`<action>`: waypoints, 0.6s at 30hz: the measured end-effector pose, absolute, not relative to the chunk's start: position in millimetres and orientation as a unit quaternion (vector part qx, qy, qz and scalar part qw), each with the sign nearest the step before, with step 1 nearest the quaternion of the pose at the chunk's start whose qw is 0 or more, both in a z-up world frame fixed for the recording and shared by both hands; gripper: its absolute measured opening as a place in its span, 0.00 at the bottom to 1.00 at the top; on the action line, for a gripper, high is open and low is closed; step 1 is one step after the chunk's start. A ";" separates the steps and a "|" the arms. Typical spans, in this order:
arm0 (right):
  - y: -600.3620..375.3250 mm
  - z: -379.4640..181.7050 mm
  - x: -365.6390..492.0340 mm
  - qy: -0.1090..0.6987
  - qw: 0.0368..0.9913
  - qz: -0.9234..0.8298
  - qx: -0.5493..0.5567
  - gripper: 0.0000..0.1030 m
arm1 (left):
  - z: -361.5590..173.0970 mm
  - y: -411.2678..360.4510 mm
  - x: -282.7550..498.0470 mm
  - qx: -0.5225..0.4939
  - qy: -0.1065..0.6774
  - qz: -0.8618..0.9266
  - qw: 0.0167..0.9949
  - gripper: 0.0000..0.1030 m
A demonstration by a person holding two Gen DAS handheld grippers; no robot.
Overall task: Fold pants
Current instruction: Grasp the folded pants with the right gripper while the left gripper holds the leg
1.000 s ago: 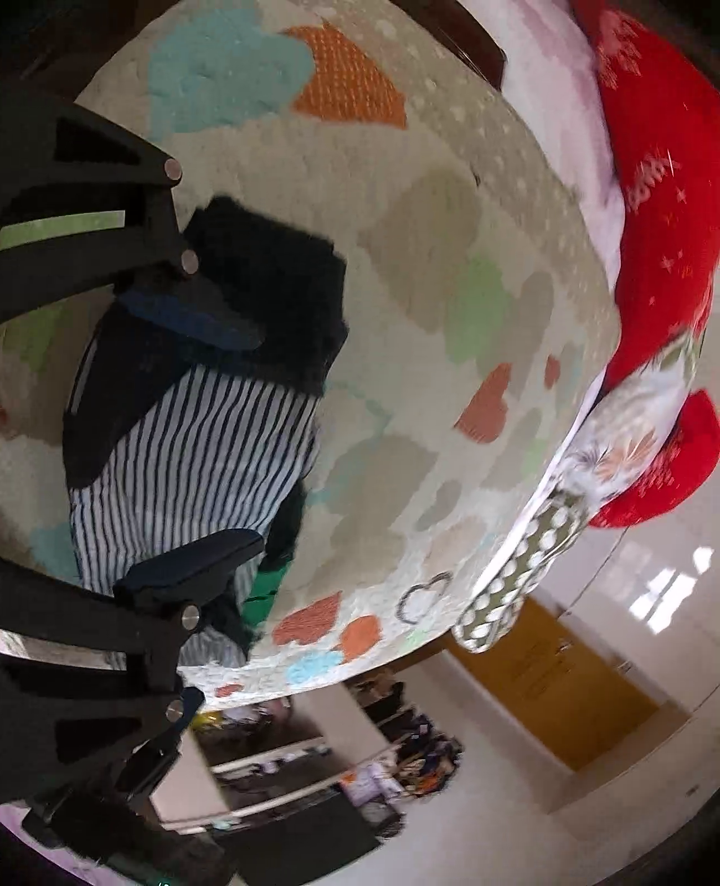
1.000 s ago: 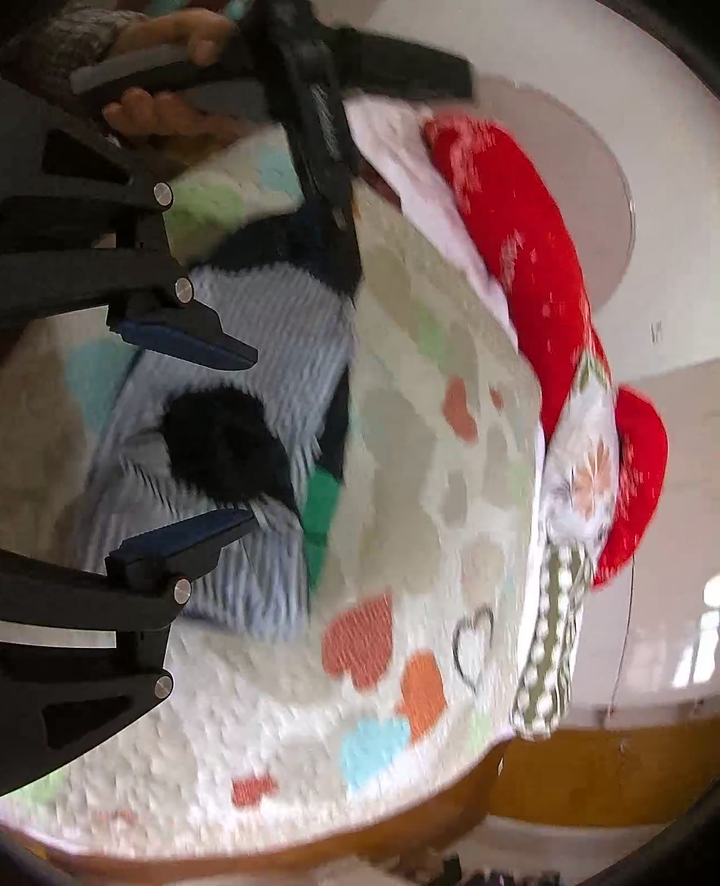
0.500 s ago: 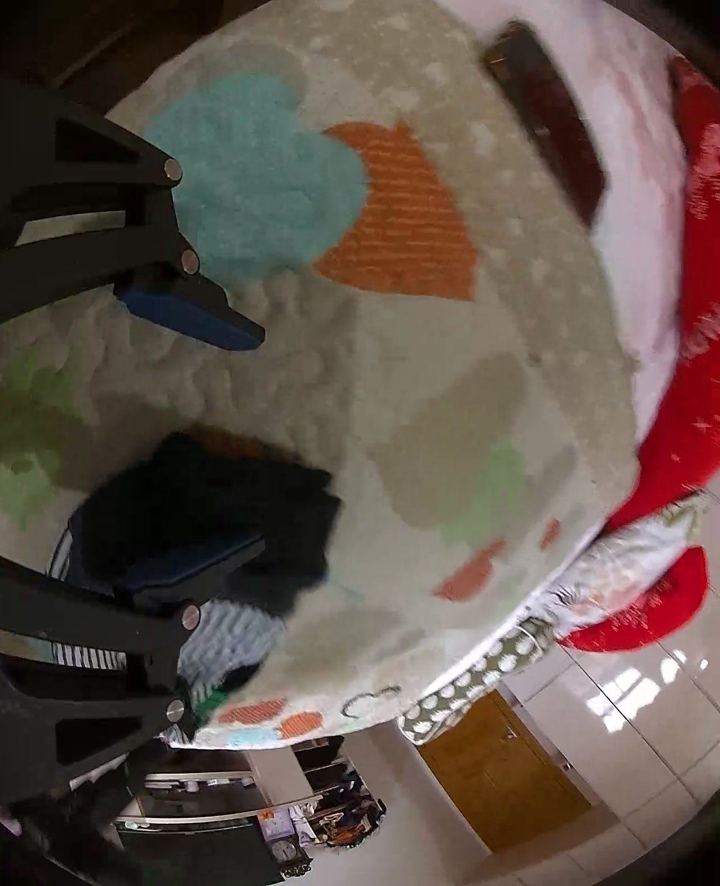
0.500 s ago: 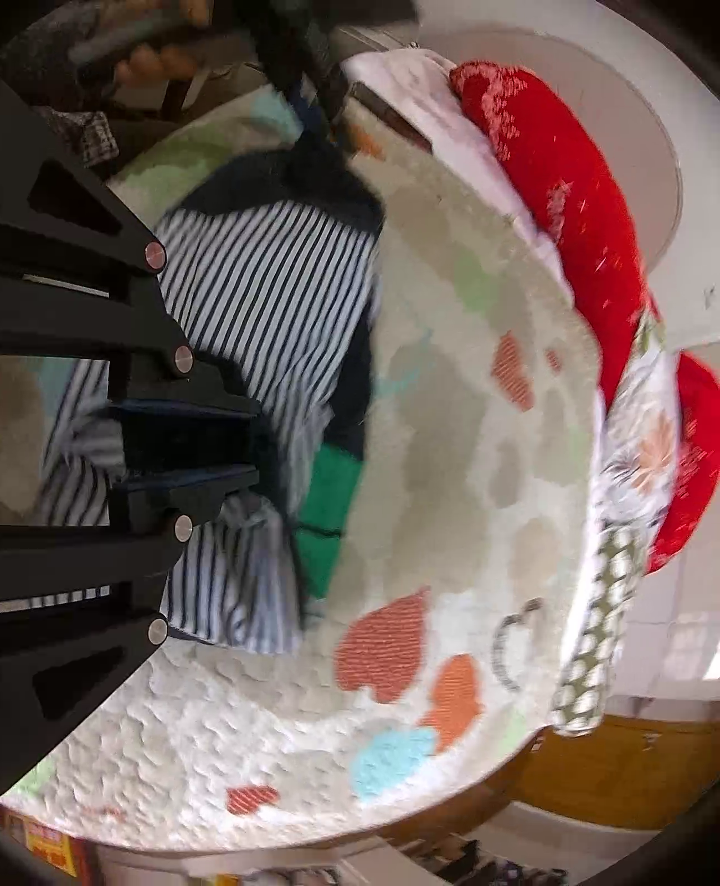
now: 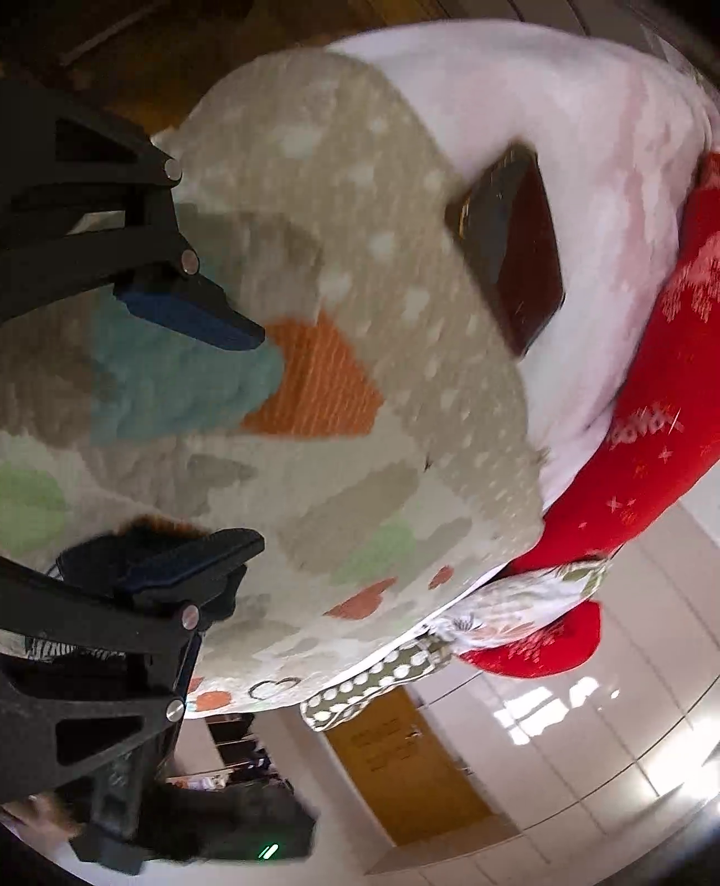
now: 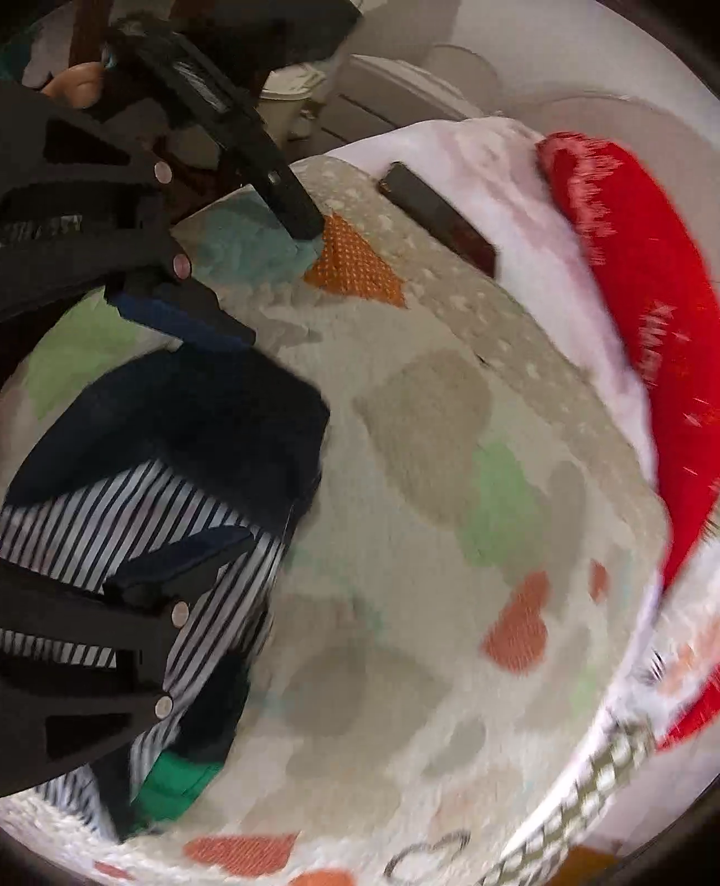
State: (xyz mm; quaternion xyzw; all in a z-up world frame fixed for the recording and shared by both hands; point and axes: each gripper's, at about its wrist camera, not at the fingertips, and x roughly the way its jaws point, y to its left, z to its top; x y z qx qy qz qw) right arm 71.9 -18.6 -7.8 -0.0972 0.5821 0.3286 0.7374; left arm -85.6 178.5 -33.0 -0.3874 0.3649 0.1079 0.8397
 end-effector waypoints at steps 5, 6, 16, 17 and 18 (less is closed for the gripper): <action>27.2 -41.9 83.7 0.638 0.700 0.287 -0.144 0.81 | -37.3 182.7 -94.7 -0.394 0.357 0.097 0.842 0.64; 33.1 -47.7 84.5 0.640 0.701 0.272 -0.157 0.82 | -37.8 181.3 -97.2 -0.390 0.357 0.094 0.843 0.64; 35.8 -38.7 63.6 0.599 0.721 0.250 -0.243 0.31 | -38.9 140.9 -92.2 -0.369 0.357 0.021 0.858 0.64; 30.1 -35.3 64.4 0.600 0.722 0.254 -0.230 0.29 | -38.9 132.8 -89.5 -0.363 0.359 0.008 0.860 0.64; 24.6 -31.2 65.4 0.601 0.724 0.259 -0.217 0.28 | -39.5 122.1 -86.1 -0.355 0.362 -0.011 0.862 0.64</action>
